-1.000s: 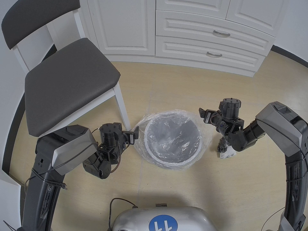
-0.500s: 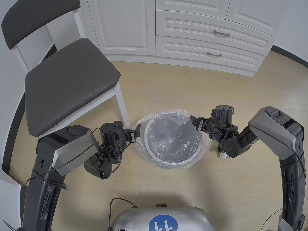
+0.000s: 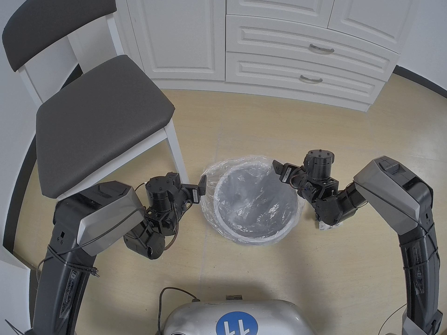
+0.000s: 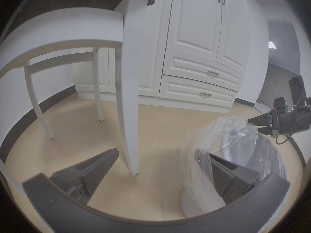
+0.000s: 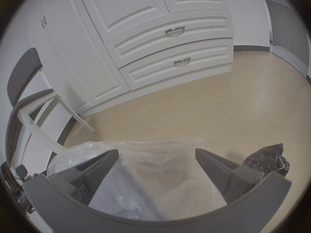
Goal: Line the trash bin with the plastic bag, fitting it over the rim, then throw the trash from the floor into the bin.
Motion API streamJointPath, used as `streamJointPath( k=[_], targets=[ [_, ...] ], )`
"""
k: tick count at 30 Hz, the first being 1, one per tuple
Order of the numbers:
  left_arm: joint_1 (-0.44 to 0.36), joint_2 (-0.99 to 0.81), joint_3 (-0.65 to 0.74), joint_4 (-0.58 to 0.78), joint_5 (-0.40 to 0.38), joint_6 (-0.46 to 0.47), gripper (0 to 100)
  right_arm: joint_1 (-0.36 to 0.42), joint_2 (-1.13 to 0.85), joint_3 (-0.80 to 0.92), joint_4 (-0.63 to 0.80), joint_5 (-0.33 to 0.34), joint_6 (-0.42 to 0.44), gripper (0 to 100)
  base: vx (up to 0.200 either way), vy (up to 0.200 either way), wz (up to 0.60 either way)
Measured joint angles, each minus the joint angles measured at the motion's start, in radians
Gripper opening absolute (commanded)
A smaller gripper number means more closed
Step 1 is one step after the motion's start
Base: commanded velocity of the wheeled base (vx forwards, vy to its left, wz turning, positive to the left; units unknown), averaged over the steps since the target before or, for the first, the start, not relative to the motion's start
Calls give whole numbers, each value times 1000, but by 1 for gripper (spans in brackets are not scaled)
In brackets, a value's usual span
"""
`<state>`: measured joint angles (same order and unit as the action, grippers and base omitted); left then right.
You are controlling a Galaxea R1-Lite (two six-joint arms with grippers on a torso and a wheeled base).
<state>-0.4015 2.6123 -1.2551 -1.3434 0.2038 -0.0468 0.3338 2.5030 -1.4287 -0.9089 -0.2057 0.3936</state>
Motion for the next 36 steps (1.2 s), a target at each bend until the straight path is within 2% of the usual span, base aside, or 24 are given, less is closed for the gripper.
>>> streamJointPath(
  k=[14,24,36],
  targets=[
    [-1,16,-19,-2,0,1,100,-9,16,-43,1,1,28,100,0,0,0],
    [4,58,-51,46,13,2,100,-44,32,-87,5,5,44,100,0,0,0],
    [-7,89,-6,99,33,8,100,-54,-16,-69,4,5,45,100,0,0,0]
  ],
)
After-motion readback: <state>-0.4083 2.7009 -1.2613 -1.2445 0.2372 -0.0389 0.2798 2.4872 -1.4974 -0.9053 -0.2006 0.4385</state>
